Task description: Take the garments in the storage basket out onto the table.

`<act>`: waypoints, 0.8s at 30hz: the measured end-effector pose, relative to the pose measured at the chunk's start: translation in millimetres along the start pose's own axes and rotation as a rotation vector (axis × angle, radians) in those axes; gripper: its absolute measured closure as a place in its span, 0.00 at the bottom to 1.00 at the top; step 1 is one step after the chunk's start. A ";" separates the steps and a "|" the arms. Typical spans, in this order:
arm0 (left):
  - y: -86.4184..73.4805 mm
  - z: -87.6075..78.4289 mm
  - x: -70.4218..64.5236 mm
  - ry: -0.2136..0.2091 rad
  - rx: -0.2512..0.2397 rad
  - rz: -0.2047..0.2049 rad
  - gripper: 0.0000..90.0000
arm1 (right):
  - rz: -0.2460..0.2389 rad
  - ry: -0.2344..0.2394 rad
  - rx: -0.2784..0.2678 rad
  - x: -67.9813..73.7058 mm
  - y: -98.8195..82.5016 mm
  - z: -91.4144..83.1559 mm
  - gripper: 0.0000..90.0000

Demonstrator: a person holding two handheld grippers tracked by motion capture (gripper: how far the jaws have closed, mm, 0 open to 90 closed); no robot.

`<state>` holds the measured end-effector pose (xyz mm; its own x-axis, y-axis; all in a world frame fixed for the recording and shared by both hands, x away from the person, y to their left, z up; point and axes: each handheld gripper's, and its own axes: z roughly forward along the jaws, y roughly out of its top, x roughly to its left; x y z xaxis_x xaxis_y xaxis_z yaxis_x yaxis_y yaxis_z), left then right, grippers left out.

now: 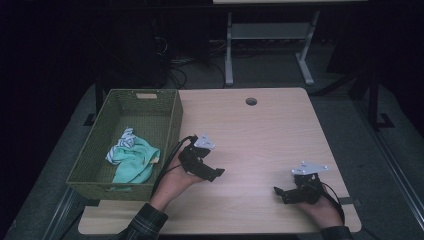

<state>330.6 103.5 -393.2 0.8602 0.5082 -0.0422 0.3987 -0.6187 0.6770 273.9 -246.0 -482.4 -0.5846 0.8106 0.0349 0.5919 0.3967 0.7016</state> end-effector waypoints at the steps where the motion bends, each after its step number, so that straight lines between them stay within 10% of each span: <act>1: 0.0 0.0 0.0 0.000 0.000 0.000 0.16 | 0.000 0.000 0.000 0.0 0.0 0.0 0.01; 24: 12.7 -24.2 18.2 -0.031 -0.013 0.009 0.16 | -0.001 0.000 -0.002 -0.1 0.0 0.1 0.01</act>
<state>343.6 119.3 -367.6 0.8732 0.4839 -0.0591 0.3872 -0.6149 0.6869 274.0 -246.1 -482.5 -0.5853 0.8101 0.0343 0.5904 0.3968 0.7029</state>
